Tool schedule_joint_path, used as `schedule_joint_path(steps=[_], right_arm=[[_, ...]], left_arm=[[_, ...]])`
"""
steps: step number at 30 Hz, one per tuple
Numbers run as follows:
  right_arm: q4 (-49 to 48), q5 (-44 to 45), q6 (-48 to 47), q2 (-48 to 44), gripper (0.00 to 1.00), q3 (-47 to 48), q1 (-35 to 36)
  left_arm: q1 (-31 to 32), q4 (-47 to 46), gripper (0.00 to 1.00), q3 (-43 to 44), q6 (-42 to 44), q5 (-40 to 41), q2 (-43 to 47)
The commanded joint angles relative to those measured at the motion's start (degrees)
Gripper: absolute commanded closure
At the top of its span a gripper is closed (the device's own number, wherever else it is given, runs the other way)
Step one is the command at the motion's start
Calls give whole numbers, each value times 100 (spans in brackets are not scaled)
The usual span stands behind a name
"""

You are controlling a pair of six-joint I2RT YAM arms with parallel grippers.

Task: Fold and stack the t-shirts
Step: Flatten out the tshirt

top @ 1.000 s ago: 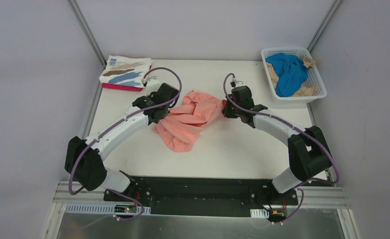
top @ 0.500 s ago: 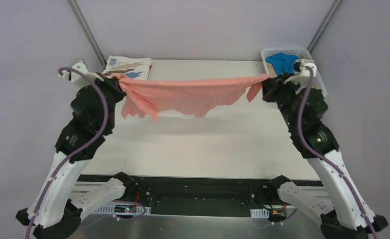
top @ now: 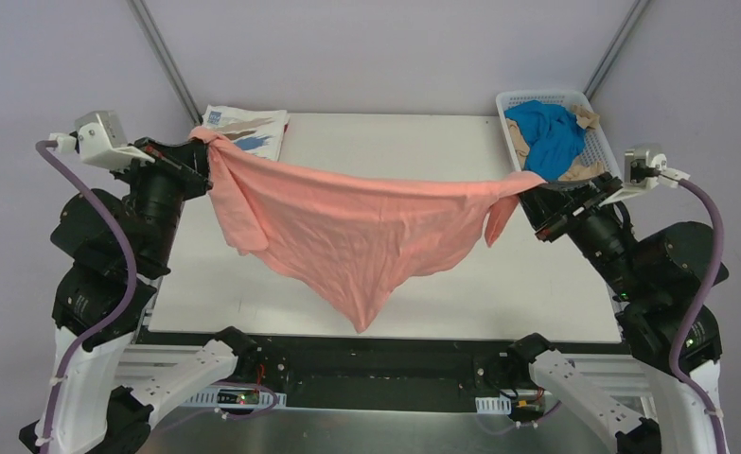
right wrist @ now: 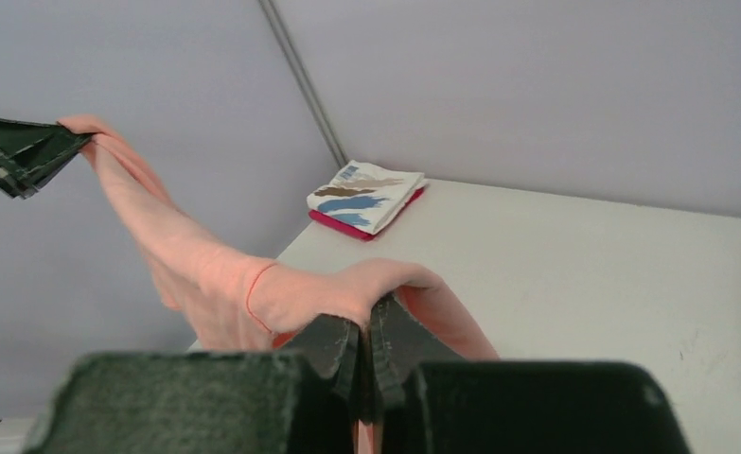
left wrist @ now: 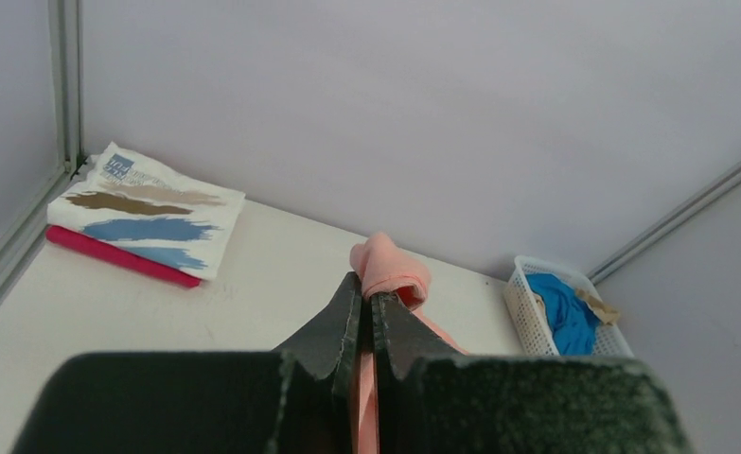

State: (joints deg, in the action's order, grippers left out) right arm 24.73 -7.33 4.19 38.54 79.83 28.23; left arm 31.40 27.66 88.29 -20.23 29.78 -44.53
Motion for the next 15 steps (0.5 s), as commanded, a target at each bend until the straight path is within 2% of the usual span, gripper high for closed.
schedule_joint_path(steps=[1,5,8,11,15], right_arm=[[405,919,329,251,100,10,-18],[514,2408,668,550,100,-747,-26],[474,3006,917,1146,100,-1346,-118],[336,2526,1161,2075,100,-1772,-571],[77,2045,1107,3558,100,-1830,-1011]], left_arm=[[-46,-217,100,105,195,288,-545],[-145,-267,100,-183,125,931,-1510],[-961,-253,100,-385,-415,-218,-2762],[-1399,-273,100,-117,-625,-871,-4082],[-1499,-270,100,1115,-275,-1397,-6457]])
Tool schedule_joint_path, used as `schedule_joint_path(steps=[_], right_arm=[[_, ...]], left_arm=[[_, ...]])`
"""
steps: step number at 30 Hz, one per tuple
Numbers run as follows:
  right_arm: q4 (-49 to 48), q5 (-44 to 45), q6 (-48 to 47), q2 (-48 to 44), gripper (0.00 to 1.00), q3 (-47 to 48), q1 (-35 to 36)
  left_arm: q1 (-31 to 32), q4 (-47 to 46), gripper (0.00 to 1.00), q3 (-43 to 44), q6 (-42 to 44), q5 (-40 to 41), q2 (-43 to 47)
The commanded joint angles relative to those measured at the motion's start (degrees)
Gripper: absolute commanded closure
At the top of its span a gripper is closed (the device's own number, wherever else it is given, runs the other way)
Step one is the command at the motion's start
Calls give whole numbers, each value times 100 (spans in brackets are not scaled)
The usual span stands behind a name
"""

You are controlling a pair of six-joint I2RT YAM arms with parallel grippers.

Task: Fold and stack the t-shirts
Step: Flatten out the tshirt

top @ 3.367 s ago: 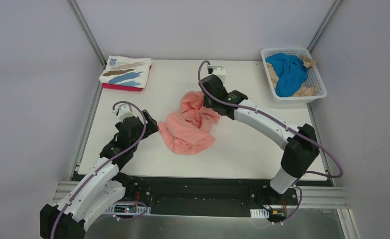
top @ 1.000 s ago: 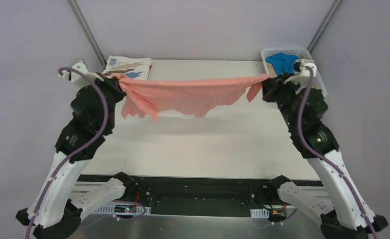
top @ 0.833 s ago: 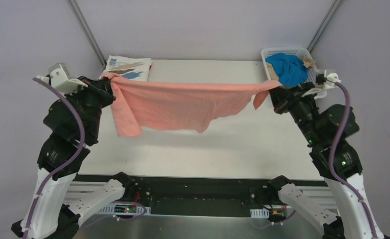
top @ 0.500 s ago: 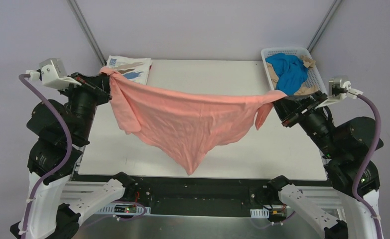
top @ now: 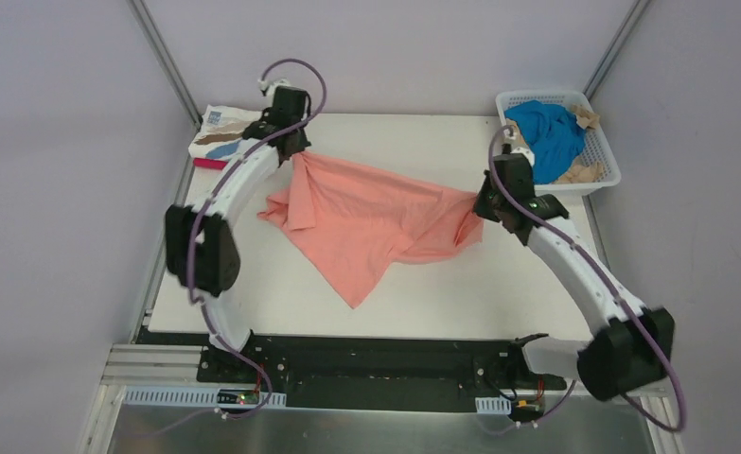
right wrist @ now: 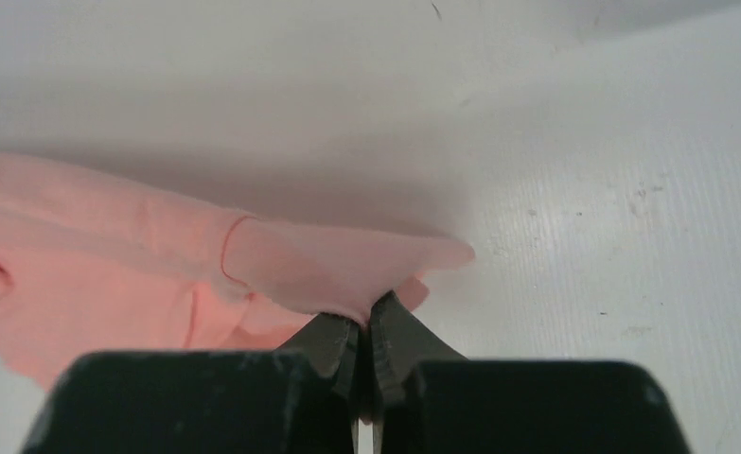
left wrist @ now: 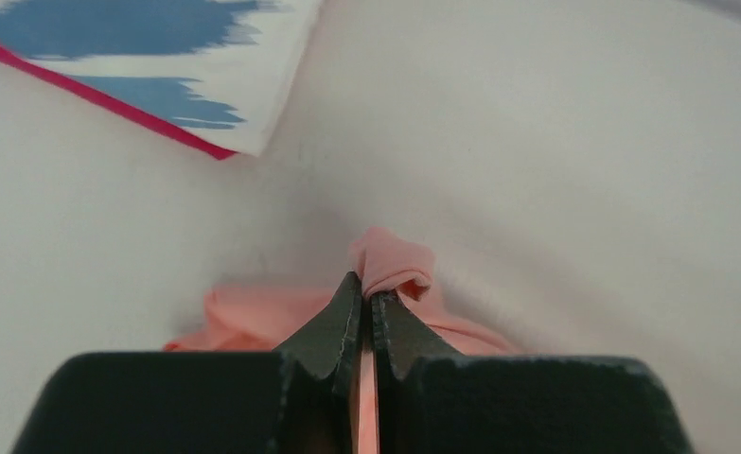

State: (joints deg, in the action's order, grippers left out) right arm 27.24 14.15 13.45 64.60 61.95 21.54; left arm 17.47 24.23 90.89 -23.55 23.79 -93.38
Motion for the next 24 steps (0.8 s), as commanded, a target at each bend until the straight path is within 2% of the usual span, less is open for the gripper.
schedule_joint_path(steps=[1,5,6,11,12,14,15,16,17,18,19,22,24], right_arm=[[-249,-74,109,1423,100,46,-406],[-359,619,-192,2617,98,613,-547],[-369,735,-256,2833,98,747,-558],[-451,882,-324,3588,92,1181,-616],[-431,915,-293,3642,87,1235,-621],[-290,994,-125,3625,62,1346,-634],[-234,1011,-57,3535,53,1369,-637],[-207,1063,31,3409,45,1356,-642],[-189,1116,120,3225,34,1296,-639],[-181,1176,205,3003,15,1197,-639],[-167,1214,295,2770,3,1091,-634],[-141,1195,535,1967,1,646,-640],[-171,1097,727,1397,1,304,-640]], left_arm=[[-120,90,100,1226,86,-1000,-2045],[-154,253,100,2560,119,-1512,-3423],[-154,261,94,2786,145,-1609,-3620],[-157,271,49,3420,264,-1658,-4224],[-156,278,39,3488,304,-1666,-4273],[-150,308,16,3484,356,-1693,-4214],[-156,355,7,3475,390,-1719,-4135],[-157,401,2,3435,402,-1757,-4014],[-157,421,1,3338,404,-1821,-3768],[-149,429,1,3210,406,-1883,-3633],[-133,433,1,3029,400,-1955,-3364],[-2,441,1,2305,375,-2040,-2341],[179,442,1,1616,352,-1815,-1665]])
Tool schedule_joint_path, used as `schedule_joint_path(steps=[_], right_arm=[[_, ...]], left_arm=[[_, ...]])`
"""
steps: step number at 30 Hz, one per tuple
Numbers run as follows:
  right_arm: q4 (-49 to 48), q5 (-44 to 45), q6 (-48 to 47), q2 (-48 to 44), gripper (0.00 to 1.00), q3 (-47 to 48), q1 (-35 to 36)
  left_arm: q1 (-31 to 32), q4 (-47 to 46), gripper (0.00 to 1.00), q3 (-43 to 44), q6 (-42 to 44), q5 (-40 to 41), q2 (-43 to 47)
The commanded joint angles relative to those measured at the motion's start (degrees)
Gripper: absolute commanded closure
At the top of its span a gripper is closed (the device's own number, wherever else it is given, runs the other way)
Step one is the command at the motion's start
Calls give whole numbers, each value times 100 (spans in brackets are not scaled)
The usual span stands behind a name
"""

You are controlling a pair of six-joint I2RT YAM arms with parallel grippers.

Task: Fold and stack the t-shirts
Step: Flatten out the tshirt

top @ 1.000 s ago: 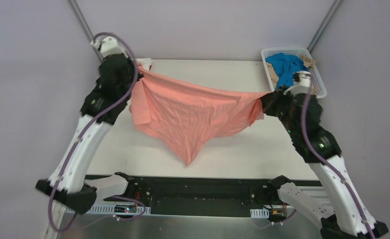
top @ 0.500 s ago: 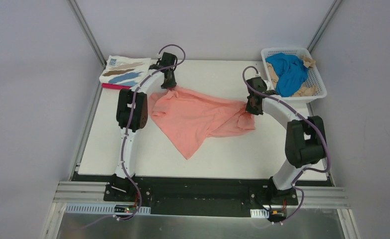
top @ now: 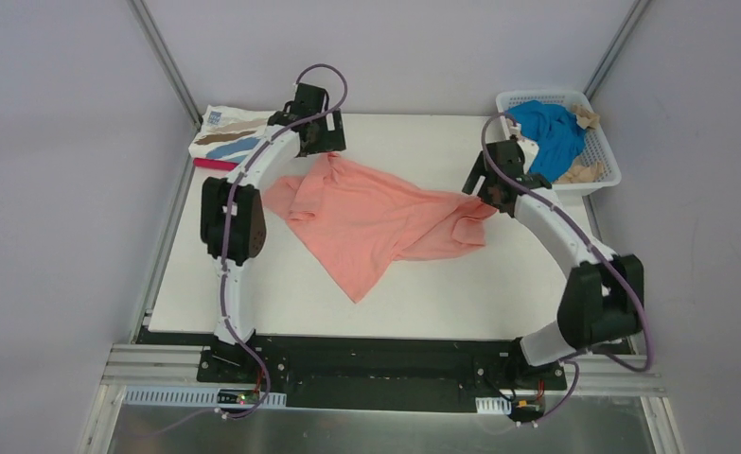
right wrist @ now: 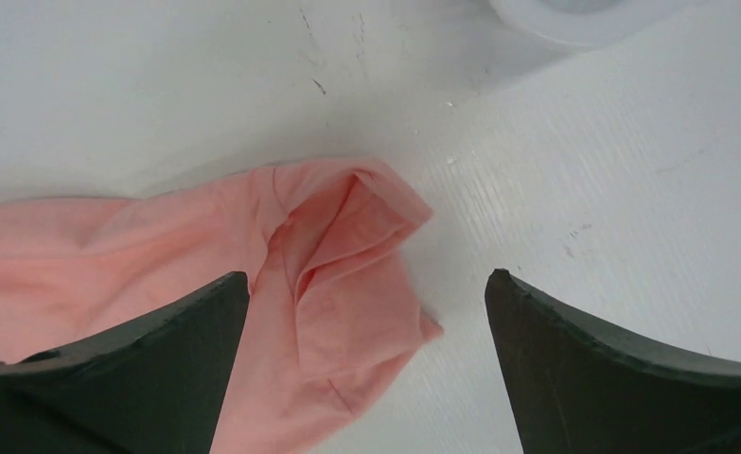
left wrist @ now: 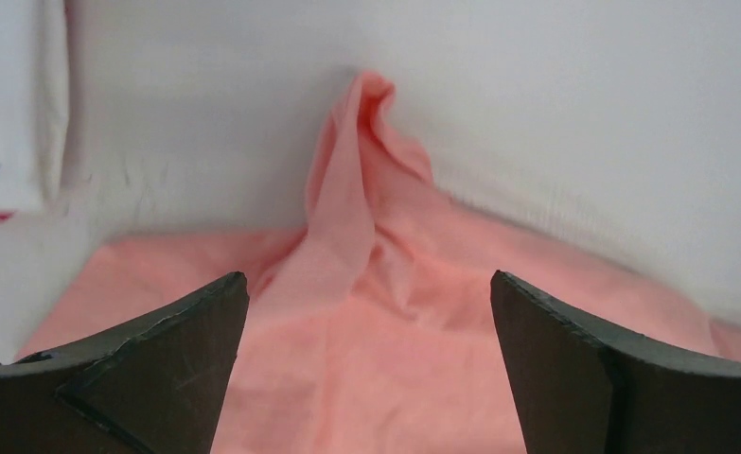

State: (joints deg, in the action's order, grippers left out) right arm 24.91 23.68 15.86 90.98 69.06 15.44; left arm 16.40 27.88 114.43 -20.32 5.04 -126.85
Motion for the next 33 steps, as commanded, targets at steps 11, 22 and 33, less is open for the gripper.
schedule_joint_path(steps=[11,22,33], right_arm=[[-290,-110,1016,-2914,1,-1919,-167],[-278,-437,1011,-2893,1,-2027,-244],[-276,-419,972,-2775,1,-2028,-273]], left_arm=[[2350,111,1,-4958,-727,301,4532],[3416,201,2,-5678,-2077,-179,3845],[3542,208,27,-5468,-2693,163,2636]])
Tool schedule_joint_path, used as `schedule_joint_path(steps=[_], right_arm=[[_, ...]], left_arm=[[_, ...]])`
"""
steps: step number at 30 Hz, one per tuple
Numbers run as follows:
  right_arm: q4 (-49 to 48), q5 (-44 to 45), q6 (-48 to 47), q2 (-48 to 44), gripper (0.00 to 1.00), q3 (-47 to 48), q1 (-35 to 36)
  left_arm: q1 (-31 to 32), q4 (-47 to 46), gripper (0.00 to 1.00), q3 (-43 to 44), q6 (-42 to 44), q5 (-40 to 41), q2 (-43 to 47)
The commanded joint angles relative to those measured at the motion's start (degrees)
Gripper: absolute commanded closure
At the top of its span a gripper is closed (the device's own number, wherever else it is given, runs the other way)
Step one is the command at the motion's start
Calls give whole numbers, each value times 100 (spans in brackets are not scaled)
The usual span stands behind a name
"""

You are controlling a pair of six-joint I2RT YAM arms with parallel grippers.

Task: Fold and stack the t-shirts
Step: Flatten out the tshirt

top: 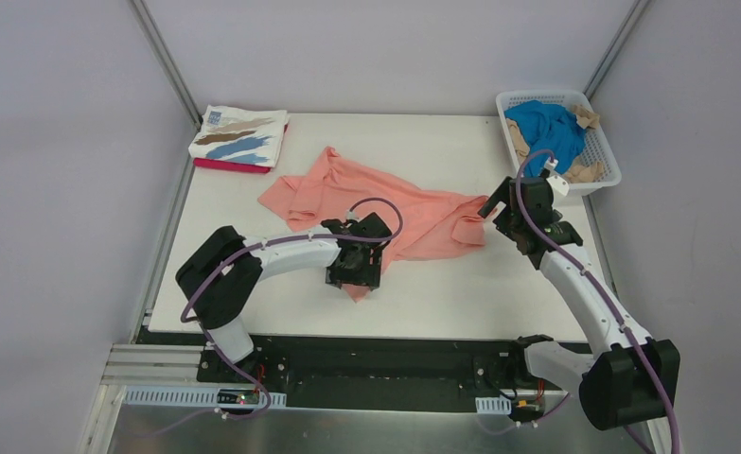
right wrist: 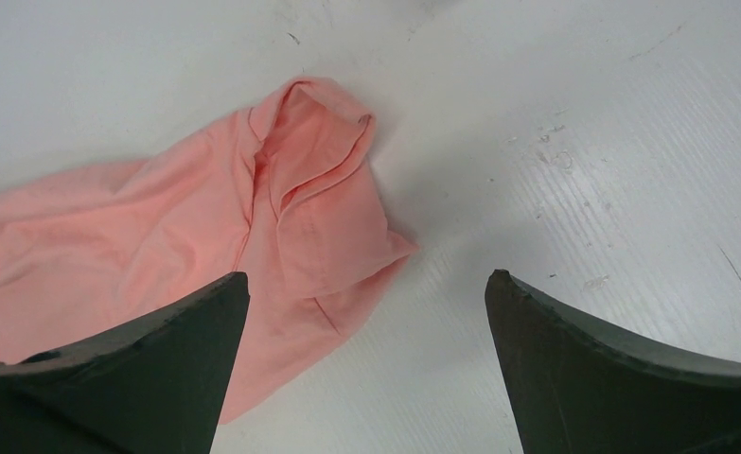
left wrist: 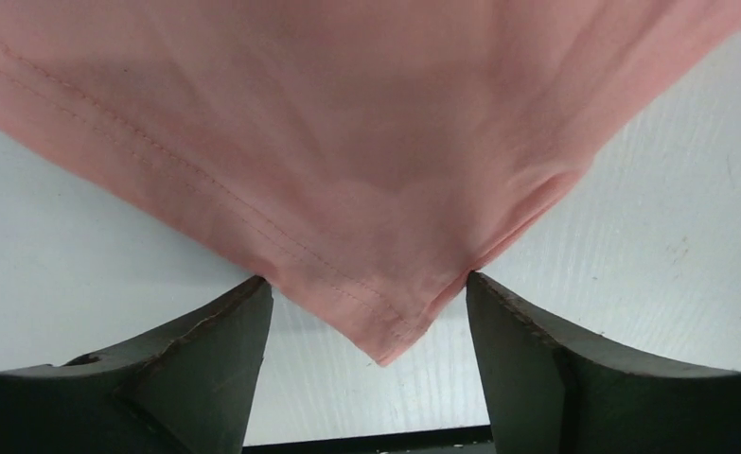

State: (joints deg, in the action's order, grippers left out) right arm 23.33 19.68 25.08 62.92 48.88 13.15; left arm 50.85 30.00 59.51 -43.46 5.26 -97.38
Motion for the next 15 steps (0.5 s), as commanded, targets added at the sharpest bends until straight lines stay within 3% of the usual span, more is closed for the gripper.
schedule_joint_path(steps=[1,6,9,11,15], right_arm=[[-125,-13,50,40,1,-2,-56],[-119,-32,75,55,1,-9,-70],[-143,-57,73,90,1,-17,-72],[-157,-88,14,133,1,-6,-83],[-102,-32,-41,265,1,25,-82]], left_arm=[[122,21,31,26,-394,165,-362],[196,144,54,-68,-584,169,-614],[193,268,76,-72,-733,302,-754],[190,365,100,-22,-782,431,-746],[142,584,100,16,-784,1006,-344]])
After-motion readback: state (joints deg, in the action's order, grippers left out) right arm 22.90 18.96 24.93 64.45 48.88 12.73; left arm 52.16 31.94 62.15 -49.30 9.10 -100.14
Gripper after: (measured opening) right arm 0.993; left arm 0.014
